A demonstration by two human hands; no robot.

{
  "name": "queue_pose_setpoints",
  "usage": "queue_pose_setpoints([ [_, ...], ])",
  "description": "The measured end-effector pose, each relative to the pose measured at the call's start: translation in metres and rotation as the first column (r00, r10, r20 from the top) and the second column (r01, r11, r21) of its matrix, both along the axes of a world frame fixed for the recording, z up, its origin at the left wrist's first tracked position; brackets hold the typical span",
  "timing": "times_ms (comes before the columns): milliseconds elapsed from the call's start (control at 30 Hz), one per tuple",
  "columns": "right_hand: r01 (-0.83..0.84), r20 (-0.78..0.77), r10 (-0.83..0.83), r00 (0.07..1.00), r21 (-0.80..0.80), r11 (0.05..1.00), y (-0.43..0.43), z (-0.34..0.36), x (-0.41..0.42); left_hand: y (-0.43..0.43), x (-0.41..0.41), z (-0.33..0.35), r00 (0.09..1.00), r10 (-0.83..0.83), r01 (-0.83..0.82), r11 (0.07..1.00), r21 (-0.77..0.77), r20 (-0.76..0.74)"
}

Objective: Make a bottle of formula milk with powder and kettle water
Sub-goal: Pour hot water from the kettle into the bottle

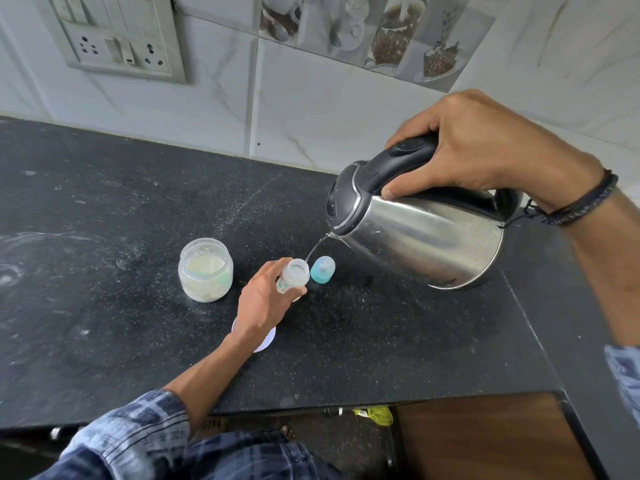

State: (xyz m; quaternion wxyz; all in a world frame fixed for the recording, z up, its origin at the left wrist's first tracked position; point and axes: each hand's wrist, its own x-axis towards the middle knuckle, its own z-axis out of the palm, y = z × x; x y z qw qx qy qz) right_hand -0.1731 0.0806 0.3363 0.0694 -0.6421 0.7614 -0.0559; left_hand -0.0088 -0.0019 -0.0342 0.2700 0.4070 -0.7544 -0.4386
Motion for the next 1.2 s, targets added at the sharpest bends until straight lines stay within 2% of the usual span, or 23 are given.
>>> queue_pose_setpoints([
  [1200, -0.018, -0.007, 0.018, 1.0, 0.013, 1.0, -0.0037, 0.0019, 0.0047, 0.0007, 0.0004, 0.0029, 1.0, -0.005, 0.005, 1.0, -0.015, 0.017],
])
